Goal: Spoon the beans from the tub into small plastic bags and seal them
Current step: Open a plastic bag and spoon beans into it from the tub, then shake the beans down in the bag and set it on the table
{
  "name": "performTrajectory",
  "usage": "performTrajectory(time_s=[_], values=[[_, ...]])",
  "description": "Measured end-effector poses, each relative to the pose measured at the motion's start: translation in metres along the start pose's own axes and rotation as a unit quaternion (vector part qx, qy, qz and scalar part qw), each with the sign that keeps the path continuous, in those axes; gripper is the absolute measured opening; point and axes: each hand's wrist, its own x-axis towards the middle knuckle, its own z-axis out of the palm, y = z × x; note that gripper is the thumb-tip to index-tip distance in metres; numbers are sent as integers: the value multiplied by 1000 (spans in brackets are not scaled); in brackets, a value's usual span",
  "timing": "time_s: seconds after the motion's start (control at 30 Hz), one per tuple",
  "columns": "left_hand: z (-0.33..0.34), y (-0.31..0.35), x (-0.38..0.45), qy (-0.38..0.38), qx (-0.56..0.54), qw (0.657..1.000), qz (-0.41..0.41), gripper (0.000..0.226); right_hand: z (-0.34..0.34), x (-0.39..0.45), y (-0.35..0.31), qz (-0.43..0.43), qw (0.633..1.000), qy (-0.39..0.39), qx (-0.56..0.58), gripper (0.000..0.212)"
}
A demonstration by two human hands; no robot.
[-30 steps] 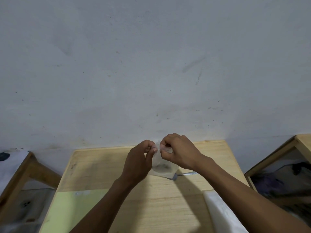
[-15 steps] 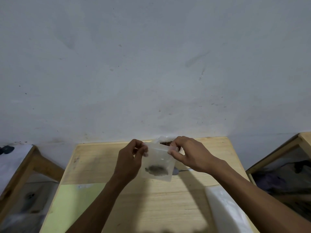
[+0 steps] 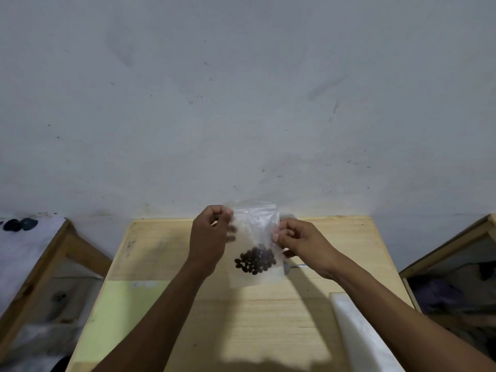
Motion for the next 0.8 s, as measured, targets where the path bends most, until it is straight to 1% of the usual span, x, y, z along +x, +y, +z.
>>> performTrajectory(time_s=[0.07,0.13,0.2,0.27,0.33,0.4,0.43,0.5,0.6,0.7,0.77,0.8], values=[[0,-5,1,4,-21,999,-34,12,6,2,6,20,999,40,28,3],[-2,-15,0,-16,-18,997,-76,17,11,6,15,23,995,86,45,11],[-6,-32,-7,-71,30,991,-110,28,17,8,24,31,990,129,52,25],[-10,-52,-20,-121,79,981,-130,42,26,4,33,47,983,166,60,31],[-16,-70,-35,-122,98,978,-139,52,36,1,46,66,980,184,29,31],[-24,-84,-47,-100,120,977,-143,56,49,-2,62,85,982,167,-25,36],[-29,-91,-53,-91,135,976,-143,57,55,-3,70,94,984,147,-40,42],[-41,-104,-64,-78,167,972,-145,58,69,-10,83,112,987,100,-51,55],[-62,-123,-77,-58,227,961,-146,59,89,-22,99,140,987,35,-67,68],[-74,-138,-87,-67,285,946,-138,62,106,-30,122,147,982,23,-112,79],[-78,-147,-90,-76,308,939,-133,68,116,-34,130,146,977,23,-155,79],[-80,-153,-91,-84,323,934,-131,72,121,-36,130,142,974,25,-174,75]])
